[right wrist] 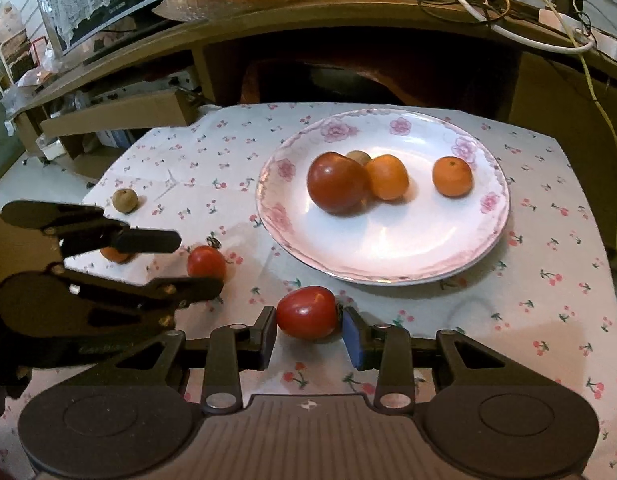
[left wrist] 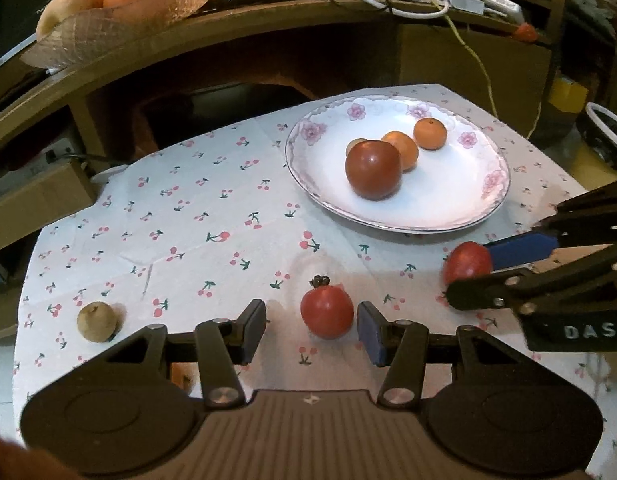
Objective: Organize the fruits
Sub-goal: 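Grasp a small red tomato with the right tool while the left tool approaches another, then grasp the stemmed red tomato with the left tool while the right tool holds its tomato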
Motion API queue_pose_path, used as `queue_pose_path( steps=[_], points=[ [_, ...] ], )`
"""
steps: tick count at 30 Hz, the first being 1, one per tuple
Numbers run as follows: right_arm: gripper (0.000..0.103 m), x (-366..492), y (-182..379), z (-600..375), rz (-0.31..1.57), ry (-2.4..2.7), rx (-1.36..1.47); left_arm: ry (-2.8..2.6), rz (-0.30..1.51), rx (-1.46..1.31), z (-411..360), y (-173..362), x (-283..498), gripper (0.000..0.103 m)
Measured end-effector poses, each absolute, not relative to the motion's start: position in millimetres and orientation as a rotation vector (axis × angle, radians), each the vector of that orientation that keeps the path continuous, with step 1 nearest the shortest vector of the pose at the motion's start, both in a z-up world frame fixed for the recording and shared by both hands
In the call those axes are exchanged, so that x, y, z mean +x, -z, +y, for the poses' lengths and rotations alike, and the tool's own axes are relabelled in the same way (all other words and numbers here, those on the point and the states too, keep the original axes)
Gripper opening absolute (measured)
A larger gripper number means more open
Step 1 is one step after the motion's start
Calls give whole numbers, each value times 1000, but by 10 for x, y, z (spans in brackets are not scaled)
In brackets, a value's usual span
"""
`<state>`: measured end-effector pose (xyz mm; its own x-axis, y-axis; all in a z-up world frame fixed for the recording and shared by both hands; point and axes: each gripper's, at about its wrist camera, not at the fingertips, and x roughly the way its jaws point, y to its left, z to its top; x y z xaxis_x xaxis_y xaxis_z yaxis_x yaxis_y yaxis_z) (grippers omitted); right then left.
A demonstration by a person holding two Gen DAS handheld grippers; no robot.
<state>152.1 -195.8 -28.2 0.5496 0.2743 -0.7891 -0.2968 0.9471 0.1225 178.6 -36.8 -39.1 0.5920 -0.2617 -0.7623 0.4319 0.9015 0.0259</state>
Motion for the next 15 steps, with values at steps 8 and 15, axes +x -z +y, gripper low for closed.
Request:
queue_pose_path(
  steps=[8,15],
  points=[
    [38,1514,285,-1999,933,-336,-36,426,837,229,-495,380,1744,33],
    [37,1396,257,-2020,950,-349,-55,416,881,236,-456,321,1489,33]
  ],
)
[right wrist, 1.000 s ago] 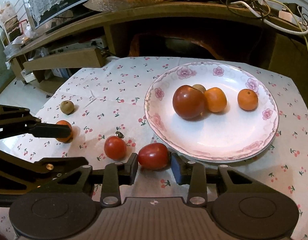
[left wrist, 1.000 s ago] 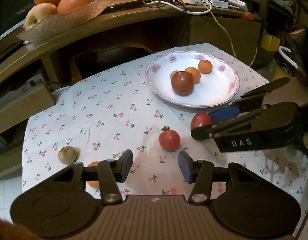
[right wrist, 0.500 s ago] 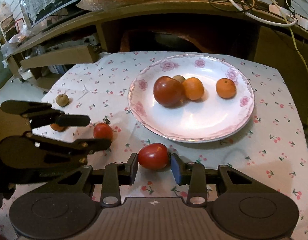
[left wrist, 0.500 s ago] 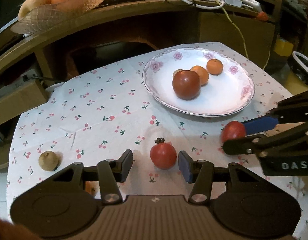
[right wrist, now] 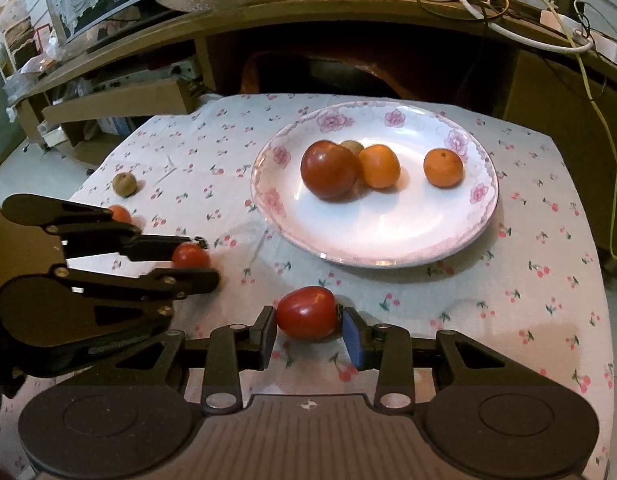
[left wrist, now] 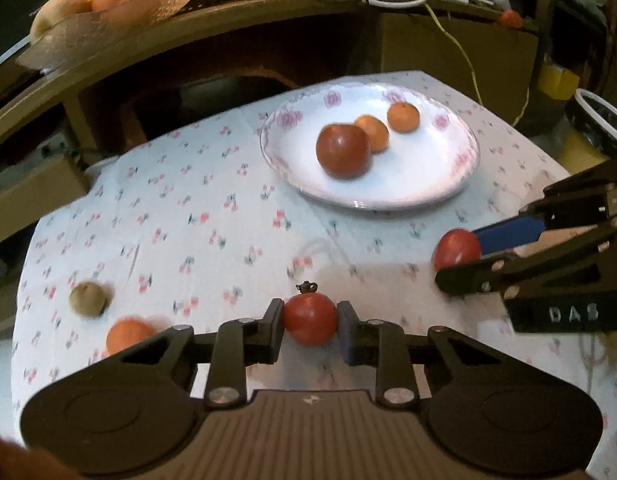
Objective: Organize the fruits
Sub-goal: 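Grasp the stemmed red tomato with the left tool while the right tool holds its tomato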
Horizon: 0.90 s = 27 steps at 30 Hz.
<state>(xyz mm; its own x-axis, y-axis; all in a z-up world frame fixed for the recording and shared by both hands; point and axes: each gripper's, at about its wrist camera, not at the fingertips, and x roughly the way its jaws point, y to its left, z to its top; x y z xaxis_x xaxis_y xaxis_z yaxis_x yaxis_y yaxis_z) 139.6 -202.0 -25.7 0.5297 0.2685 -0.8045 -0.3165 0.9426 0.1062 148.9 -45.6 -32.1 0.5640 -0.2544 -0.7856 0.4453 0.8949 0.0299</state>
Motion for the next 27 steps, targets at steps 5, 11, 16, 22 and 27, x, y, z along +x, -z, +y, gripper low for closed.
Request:
queue_pose_path(
  steps=[5,11,16,22,27],
  points=[
    [37,1100,197,-2035,970,-361,-65,424,923,233,-452,235,1099,33],
    [37,738,210,-1942,1003,-384,-108,428,979,244,-432,290,722,34],
    [39,629,250,-1904,990,-368,-125,431,960,244,-435,293,659,34],
    [45,643,267,-1892,980,-401,-144,432,937,253,-413,310,671,44],
    [49,639,261,-1926,980,-417,-144,430,922,260,-375,322,682,54]
  ],
)
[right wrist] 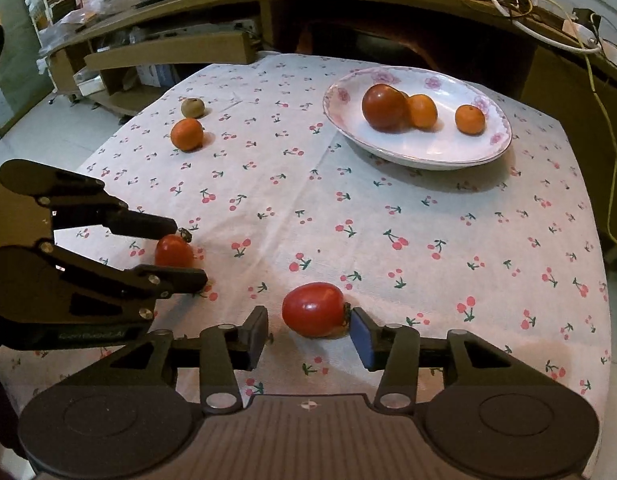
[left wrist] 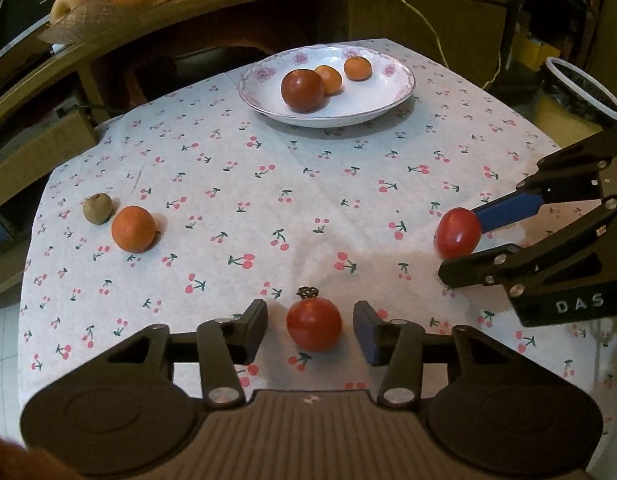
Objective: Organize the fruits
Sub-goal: 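Grasp the stemmed red tomato with the left tool while the right tool holds its tomato, then carry both red tomatoes over the white plate with both tools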
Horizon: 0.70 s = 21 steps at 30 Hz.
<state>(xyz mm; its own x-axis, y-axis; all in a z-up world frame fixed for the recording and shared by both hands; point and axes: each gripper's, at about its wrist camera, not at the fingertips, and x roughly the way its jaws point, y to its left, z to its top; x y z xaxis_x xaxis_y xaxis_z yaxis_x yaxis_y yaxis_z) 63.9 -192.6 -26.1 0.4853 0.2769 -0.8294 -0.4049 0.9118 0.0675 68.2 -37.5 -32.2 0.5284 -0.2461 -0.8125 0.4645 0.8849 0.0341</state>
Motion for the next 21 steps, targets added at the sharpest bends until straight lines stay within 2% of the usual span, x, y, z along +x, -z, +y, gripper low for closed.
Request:
queue_pose_path(
  steps=[3,13,15,18,21],
  points=[
    [49,657,235,-1948,977,-414,-132,427,919,258,-364,328,690,57],
    [49,690,261,-1974,984,-418,-105,434,918,254,-375,313,649,55],
    [45,693,259,-1952,986,-425,-110,440,927,243,-377,304,646,46],
    [38,686,265,-1917,988,-425,-133,449,938,243,-403,289,643,39],
    [37,691,253,-1917,993,-416,-128,439,942,256,-430,276,650,33]
  ],
)
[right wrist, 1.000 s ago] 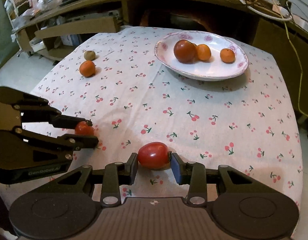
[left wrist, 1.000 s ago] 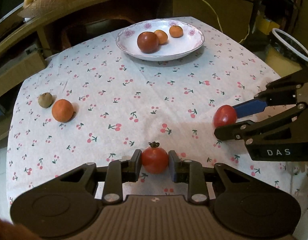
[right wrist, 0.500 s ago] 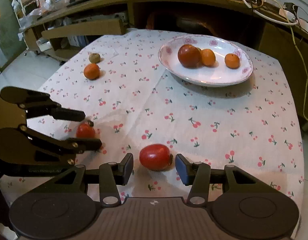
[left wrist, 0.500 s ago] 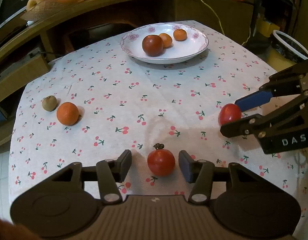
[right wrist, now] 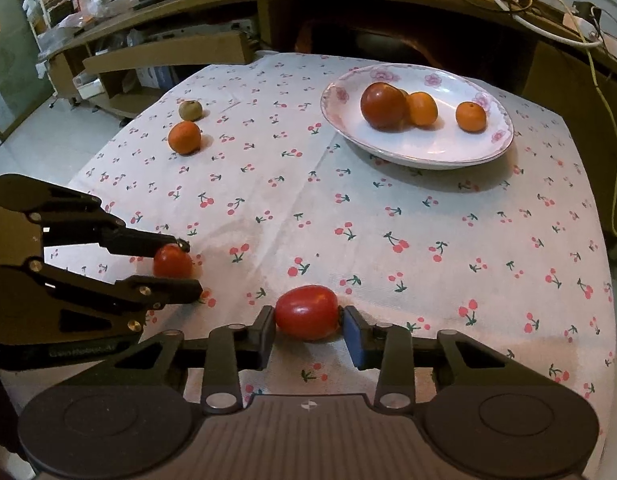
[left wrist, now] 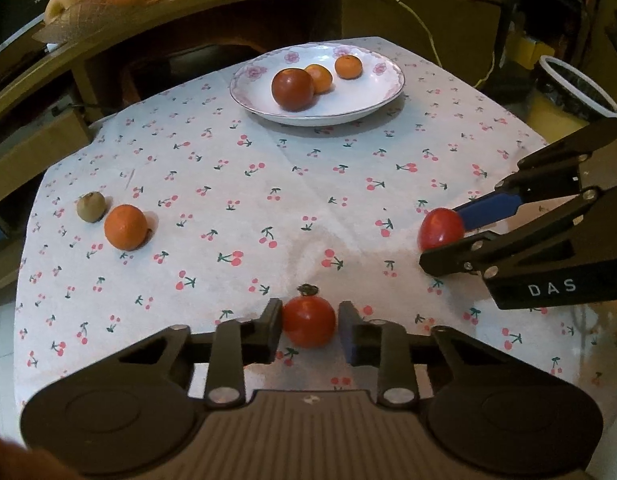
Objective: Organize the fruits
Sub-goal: 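Carry both red tomatoes over the white plate with both tools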
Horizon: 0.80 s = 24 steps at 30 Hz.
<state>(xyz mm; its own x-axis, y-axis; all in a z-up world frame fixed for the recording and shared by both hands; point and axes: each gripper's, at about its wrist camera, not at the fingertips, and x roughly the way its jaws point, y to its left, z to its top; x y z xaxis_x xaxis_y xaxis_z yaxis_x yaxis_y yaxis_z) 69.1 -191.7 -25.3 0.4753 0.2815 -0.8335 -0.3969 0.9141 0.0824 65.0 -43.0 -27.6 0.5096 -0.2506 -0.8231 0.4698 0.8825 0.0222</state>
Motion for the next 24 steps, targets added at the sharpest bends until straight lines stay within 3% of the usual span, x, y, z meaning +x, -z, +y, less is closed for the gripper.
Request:
queue_pose_path(
  steps=[24],
  points=[
    [37,737,133,-1872,953,-403,-124,421,924,265,-632,172,849,33]
  ],
)
